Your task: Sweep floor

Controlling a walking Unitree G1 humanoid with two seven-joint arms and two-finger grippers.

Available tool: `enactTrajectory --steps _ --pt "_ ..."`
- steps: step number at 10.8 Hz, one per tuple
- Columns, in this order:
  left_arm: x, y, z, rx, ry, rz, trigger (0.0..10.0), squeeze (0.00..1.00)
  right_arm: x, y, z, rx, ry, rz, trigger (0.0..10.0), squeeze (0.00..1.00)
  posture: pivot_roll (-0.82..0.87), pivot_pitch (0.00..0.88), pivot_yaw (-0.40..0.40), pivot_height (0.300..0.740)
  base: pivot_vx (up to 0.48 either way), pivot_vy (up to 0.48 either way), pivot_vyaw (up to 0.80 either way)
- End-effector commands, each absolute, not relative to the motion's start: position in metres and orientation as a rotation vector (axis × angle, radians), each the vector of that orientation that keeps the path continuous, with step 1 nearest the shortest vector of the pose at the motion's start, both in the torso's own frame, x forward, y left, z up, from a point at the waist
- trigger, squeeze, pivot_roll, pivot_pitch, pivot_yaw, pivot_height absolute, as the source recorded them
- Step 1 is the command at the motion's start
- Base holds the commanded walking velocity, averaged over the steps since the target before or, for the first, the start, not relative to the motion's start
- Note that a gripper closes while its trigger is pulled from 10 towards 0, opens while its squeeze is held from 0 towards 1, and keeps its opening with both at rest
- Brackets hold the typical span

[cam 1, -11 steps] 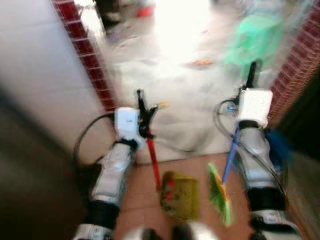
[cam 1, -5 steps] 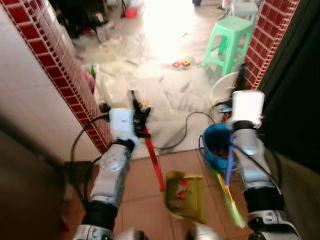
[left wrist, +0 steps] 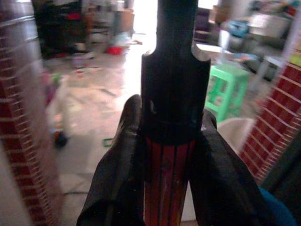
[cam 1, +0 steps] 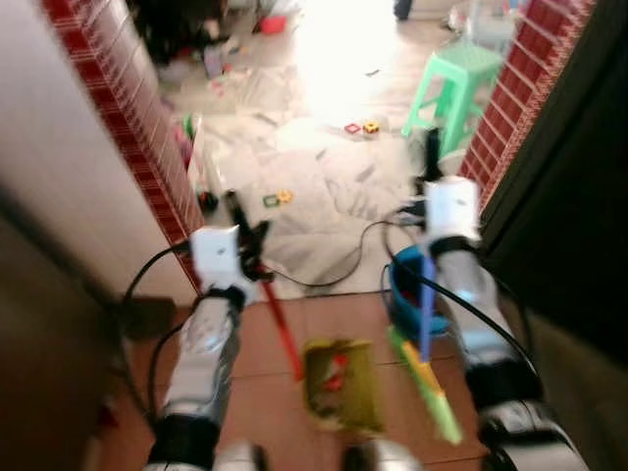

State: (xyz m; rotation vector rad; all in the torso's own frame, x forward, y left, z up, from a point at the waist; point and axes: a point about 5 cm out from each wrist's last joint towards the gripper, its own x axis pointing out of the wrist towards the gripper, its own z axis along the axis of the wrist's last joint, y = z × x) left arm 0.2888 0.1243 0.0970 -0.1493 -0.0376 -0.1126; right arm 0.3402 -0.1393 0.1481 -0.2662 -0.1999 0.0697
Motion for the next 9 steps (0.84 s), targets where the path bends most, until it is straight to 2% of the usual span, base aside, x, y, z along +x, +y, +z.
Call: enactTrajectory --steps 1,3,6,8,9 --pt "0.292 0.131 0.119 -0.136 -0.135 -0.085 10.0 0.00 0.345 -0.128 0.167 -0.279 -0.288 0.110 10.0 0.00 -0.03 0.000 -0.043 0.740 0.000 0.000 0.00" --pt "0.293 0.143 0.126 -0.106 -0.161 -0.066 10.0 0.00 0.347 -0.121 0.170 -0.300 -0.293 0.124 10.0 0.00 -0.03 0.000 -0.069 0.740 0.000 0.000 0.00" --pt "0.288 0.146 0.126 -0.135 -0.134 -0.084 10.0 0.00 0.336 -0.129 0.164 -0.276 -0.309 0.063 10.0 0.00 -0.08 0.000 0.017 0.740 0.000 0.000 0.00" --pt "0.273 0.150 0.126 -0.149 -0.127 -0.061 10.0 0.00 0.324 -0.163 0.173 -0.223 -0.333 -0.055 10.0 0.00 -0.10 0.000 0.059 0.740 0.000 0.000 0.00" --pt "0.272 0.153 0.125 -0.149 -0.119 -0.059 10.0 0.00 0.319 -0.171 0.169 -0.208 -0.313 -0.075 10.0 0.00 -0.10 0.000 0.065 0.740 0.000 0.000 0.00"
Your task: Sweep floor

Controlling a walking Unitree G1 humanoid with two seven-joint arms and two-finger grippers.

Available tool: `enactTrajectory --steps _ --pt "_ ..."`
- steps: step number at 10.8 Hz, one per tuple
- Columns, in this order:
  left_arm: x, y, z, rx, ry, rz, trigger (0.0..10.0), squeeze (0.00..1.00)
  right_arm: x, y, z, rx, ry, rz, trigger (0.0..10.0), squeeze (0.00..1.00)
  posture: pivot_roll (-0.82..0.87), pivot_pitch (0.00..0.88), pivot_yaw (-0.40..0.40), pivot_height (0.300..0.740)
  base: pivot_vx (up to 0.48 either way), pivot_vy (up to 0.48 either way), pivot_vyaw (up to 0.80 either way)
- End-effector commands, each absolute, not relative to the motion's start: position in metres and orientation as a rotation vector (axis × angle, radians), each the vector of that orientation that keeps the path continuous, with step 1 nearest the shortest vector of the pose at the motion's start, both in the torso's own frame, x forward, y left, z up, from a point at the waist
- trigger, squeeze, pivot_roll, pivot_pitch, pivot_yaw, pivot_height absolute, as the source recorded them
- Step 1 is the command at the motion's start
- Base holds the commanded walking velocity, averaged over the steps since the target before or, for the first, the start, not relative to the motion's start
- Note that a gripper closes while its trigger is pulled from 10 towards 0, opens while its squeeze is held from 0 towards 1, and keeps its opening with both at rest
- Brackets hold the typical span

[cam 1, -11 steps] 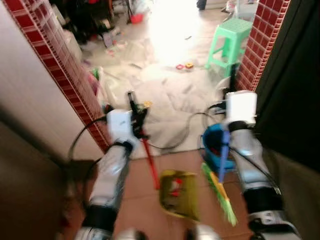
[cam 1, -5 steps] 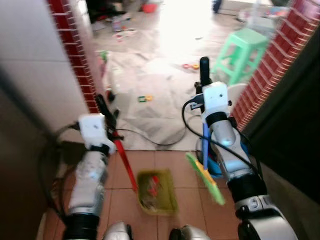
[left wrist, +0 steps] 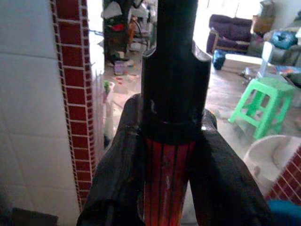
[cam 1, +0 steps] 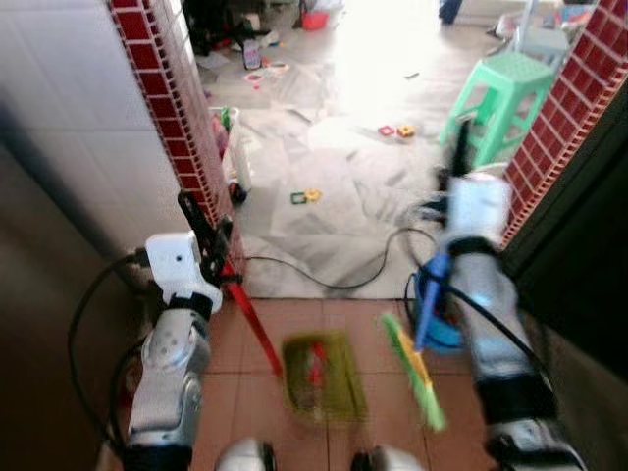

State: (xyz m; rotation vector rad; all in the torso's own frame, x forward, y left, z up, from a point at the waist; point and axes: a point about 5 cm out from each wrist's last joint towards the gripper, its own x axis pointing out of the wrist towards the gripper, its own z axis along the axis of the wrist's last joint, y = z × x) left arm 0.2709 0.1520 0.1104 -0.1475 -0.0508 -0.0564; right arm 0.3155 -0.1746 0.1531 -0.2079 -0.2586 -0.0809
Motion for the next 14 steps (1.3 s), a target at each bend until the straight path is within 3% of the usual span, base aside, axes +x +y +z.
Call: enactTrajectory --steps 1,2,8,11,14 --pt "0.273 0.155 0.130 -0.148 -0.131 -0.059 10.0 0.00 0.313 -0.175 0.162 -0.211 -0.296 -0.069 10.0 0.00 -0.10 0.000 0.066 0.740 0.000 0.000 0.00" --pt "0.275 0.156 0.136 -0.154 -0.145 -0.057 10.0 0.00 0.310 -0.175 0.158 -0.209 -0.280 -0.068 10.0 0.00 -0.10 0.000 0.072 0.740 0.000 0.000 0.00" --pt "0.276 0.143 0.137 -0.267 -0.120 -0.097 10.0 0.00 0.311 -0.172 0.159 -0.207 -0.255 -0.042 10.0 0.00 -0.13 0.000 0.058 0.740 0.000 0.000 -0.80" --pt "0.283 0.146 0.181 -0.339 -0.253 -0.082 10.0 0.00 0.308 -0.178 0.150 -0.245 -0.220 -0.047 10.0 0.00 -0.13 0.000 0.049 0.740 0.000 0.000 -0.77" --pt "0.292 0.157 0.218 -0.371 -0.368 -0.046 10.0 0.00 0.309 -0.182 0.136 -0.283 -0.167 -0.060 10.0 0.00 -0.12 0.000 0.046 0.740 0.000 0.000 0.00"
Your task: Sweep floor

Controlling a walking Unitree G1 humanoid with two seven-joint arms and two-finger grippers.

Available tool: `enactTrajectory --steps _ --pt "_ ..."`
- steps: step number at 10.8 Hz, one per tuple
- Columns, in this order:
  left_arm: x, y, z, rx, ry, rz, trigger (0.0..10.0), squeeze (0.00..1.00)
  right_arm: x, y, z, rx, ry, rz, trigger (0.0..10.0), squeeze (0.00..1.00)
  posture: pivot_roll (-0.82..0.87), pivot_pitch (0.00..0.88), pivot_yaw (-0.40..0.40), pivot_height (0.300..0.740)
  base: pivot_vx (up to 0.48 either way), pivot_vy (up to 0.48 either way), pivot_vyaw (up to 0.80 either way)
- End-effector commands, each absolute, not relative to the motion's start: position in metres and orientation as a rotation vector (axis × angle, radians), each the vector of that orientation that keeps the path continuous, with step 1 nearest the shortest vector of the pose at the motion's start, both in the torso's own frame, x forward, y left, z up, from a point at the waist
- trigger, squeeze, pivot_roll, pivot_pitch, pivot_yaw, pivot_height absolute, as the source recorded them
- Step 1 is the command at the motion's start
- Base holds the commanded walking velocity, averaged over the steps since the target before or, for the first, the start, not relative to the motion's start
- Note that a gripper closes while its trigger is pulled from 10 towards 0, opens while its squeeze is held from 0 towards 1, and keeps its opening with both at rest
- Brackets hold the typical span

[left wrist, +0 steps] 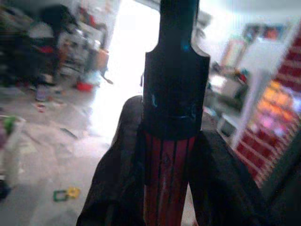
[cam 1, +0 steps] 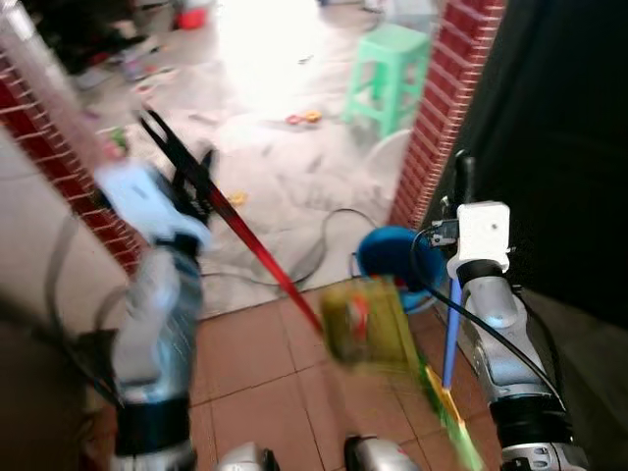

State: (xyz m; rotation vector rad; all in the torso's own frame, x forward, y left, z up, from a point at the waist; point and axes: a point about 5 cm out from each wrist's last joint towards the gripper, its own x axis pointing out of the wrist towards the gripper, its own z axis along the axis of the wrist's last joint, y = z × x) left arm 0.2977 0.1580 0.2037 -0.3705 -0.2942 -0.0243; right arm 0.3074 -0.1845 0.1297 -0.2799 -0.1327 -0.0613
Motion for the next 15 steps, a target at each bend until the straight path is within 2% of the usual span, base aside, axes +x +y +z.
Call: enactTrajectory --steps 1,5,7,15 --pt "0.299 0.166 0.227 -0.467 -0.386 -0.005 10.0 0.00 0.310 -0.179 0.134 -0.282 -0.160 -0.051 10.0 0.00 -0.13 0.000 0.050 0.740 0.000 0.000 0.00" --pt "0.306 0.171 0.238 -0.487 -0.414 0.010 10.0 0.00 0.311 -0.176 0.131 -0.282 -0.159 -0.039 10.0 0.00 -0.13 0.000 0.056 0.740 0.000 0.000 -0.10" --pt "0.308 0.165 0.237 -0.491 -0.411 -0.008 10.0 0.00 0.311 -0.174 0.131 -0.279 -0.163 -0.035 10.0 0.00 -0.13 0.000 0.063 0.740 0.296 0.000 -0.42" --pt "0.308 0.163 0.236 -0.495 -0.416 -0.017 10.0 0.00 0.310 -0.168 0.129 -0.266 -0.162 0.002 10.0 0.00 -0.13 0.000 0.062 0.740 0.384 0.000 0.00"
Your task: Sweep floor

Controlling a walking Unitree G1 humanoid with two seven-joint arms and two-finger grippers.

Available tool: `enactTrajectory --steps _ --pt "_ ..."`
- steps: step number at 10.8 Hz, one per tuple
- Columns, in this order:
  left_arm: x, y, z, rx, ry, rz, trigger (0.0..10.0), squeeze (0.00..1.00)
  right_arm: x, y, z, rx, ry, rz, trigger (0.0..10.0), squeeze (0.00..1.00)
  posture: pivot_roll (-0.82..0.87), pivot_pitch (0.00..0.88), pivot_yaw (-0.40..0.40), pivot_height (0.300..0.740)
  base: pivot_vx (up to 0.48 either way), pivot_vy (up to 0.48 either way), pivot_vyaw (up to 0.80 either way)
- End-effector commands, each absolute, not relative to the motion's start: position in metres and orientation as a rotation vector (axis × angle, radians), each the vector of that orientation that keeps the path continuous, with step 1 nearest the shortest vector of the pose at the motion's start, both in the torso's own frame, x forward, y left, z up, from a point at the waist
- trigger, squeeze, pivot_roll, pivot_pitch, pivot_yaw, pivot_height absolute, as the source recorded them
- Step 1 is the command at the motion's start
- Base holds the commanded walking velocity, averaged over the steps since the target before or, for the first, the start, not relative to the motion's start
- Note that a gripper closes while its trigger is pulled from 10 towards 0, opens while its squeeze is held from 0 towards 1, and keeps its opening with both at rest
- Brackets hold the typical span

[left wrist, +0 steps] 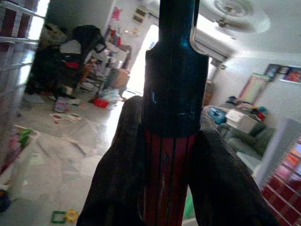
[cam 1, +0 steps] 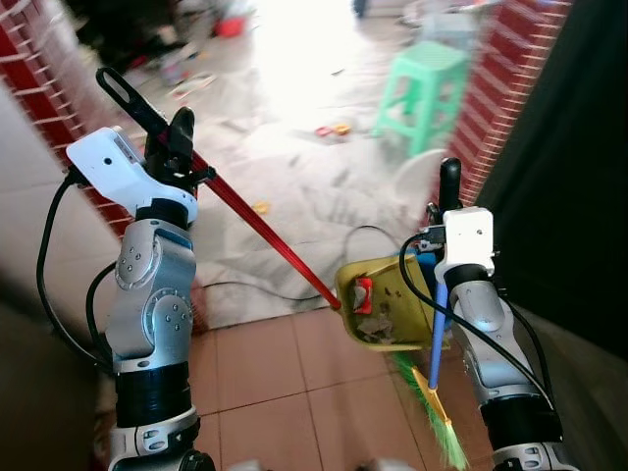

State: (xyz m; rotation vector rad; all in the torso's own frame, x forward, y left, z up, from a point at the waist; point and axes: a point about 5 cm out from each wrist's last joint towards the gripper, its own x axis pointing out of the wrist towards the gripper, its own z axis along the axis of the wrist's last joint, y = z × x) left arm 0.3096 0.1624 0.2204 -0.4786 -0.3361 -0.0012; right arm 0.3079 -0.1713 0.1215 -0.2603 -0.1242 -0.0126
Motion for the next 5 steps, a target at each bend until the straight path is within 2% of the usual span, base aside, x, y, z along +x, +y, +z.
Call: enactTrajectory --steps 1,4,5 --pt "0.3079 0.1611 0.2358 -0.493 -0.417 -0.022 10.0 0.00 0.3100 -0.1674 0.1286 -0.264 -0.160 0.002 10.0 0.00 -0.13 0.000 0.064 0.740 0.480 0.000 0.00" --pt "0.3079 0.1577 0.2345 -0.492 -0.409 -0.034 10.0 0.00 0.3103 -0.1667 0.1286 -0.260 -0.162 0.004 10.0 0.00 -0.13 0.000 0.066 0.740 0.480 0.000 -0.61" --pt "0.3080 0.1573 0.2343 -0.492 -0.409 -0.035 10.0 0.00 0.3104 -0.1666 0.1287 -0.260 -0.163 0.006 10.0 0.00 -0.13 0.000 0.066 0.740 0.472 0.000 0.00"
